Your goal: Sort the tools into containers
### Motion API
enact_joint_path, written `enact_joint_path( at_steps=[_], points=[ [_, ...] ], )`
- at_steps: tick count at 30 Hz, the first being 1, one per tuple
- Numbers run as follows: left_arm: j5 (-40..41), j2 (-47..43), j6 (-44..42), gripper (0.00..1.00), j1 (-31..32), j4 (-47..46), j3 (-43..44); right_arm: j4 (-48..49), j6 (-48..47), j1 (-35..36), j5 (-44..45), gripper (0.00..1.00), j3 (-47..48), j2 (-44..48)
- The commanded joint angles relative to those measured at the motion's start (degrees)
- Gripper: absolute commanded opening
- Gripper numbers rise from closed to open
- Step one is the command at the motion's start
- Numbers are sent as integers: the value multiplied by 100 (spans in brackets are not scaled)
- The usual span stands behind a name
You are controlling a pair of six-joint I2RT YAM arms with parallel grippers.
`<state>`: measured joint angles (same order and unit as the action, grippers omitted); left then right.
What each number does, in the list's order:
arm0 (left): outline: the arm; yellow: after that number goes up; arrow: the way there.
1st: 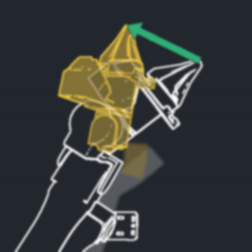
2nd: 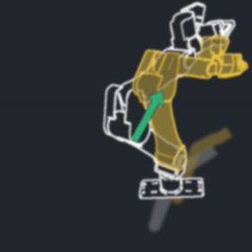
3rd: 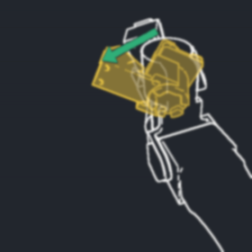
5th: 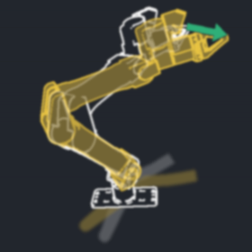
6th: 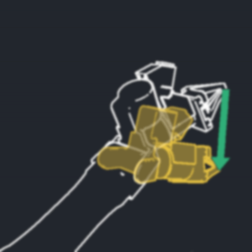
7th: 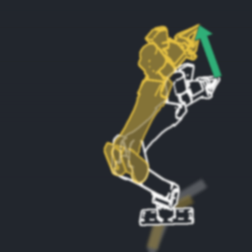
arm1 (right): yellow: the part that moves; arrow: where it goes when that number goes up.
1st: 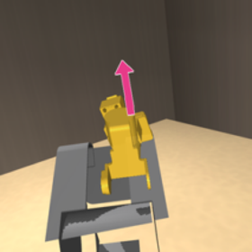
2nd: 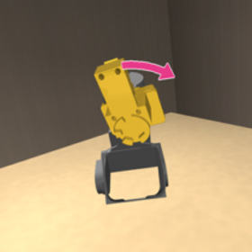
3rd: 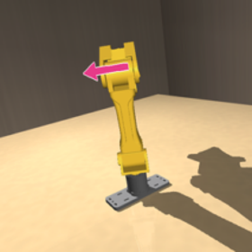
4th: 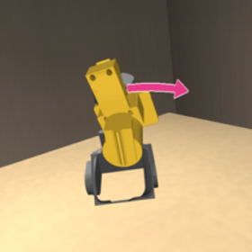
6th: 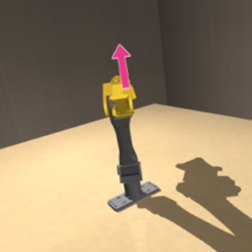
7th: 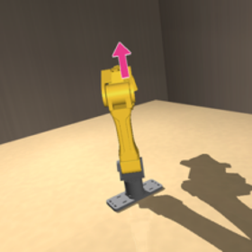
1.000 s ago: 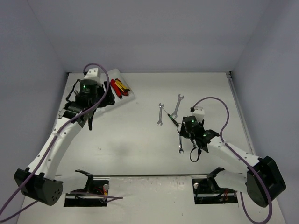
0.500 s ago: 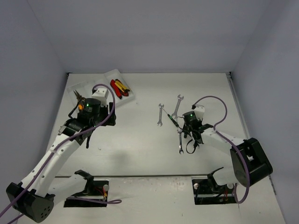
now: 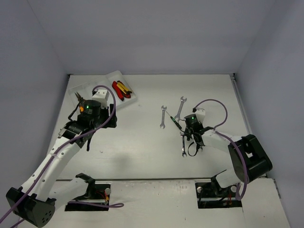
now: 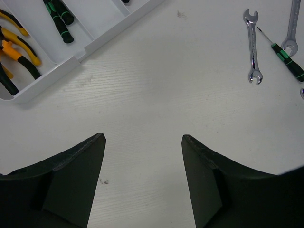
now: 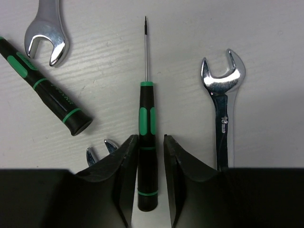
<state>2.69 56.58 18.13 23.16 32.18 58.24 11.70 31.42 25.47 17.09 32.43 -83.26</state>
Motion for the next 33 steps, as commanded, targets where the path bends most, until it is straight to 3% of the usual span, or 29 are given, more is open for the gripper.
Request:
enact_joint_path(
  at_steps=[1, 8, 14, 21, 33],
  points=[
    [-124, -18, -20, 62, -47, -292, 74, 228, -3, -34, 24, 21, 157, -152],
    [-259, 55, 14, 62, -48, -322, 74, 231, -133, -9, 0, 0, 194, -173],
    [-607, 91, 156, 62, 17, -500, 20, 249, -659, 333, 39, 0, 178, 755],
    [-1338, 237, 962, 62, 384, -1189, -220, 604, -1039, 1419, -239, 0, 375, 1988],
    [-987, 593, 1857, 62, 1355, -2989, -443, 1736, -941, 2181, -1014, 0, 493, 1858]
  ],
)
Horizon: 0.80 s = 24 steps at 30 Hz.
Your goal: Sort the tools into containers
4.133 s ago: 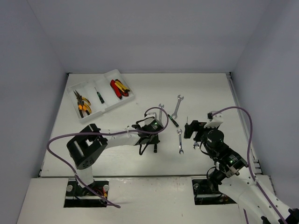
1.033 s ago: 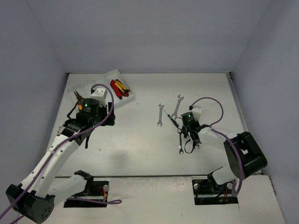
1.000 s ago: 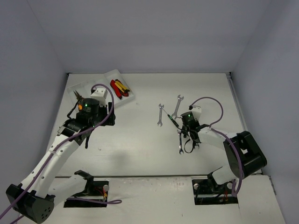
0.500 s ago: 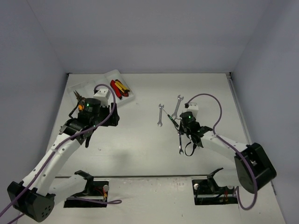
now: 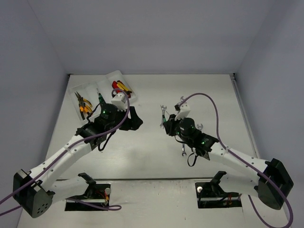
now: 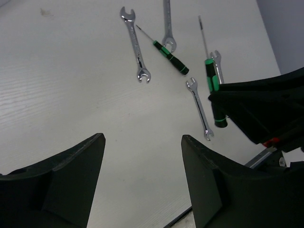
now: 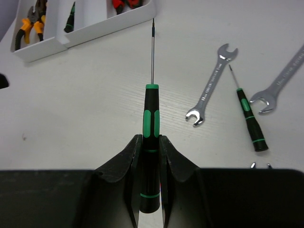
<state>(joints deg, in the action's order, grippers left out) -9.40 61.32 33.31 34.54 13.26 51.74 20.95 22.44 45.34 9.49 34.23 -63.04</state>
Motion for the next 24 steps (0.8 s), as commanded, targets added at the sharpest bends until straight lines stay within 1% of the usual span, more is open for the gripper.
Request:
enact_joint_path(
  at_steps=[1, 7, 11, 18, 24],
  points=[
    [317, 160, 347, 62, 275, -1192, 210, 853, -47, 246, -284, 0, 334, -203],
    [623, 406, 448, 62, 435, -1753, 179, 1025, 29, 408, -399, 0, 389, -323],
    [723, 601, 485, 62, 483, -1828, 243, 1099, 83, 442, -488, 0, 400, -323],
    [581, 1006, 504, 61, 551, -1918, 378, 1210, 50, 491, -659, 0, 442, -341],
    [522, 1133, 479, 61, 562, -1999, 460, 1237, 18, 520, -790, 1, 483, -384]
  ],
)
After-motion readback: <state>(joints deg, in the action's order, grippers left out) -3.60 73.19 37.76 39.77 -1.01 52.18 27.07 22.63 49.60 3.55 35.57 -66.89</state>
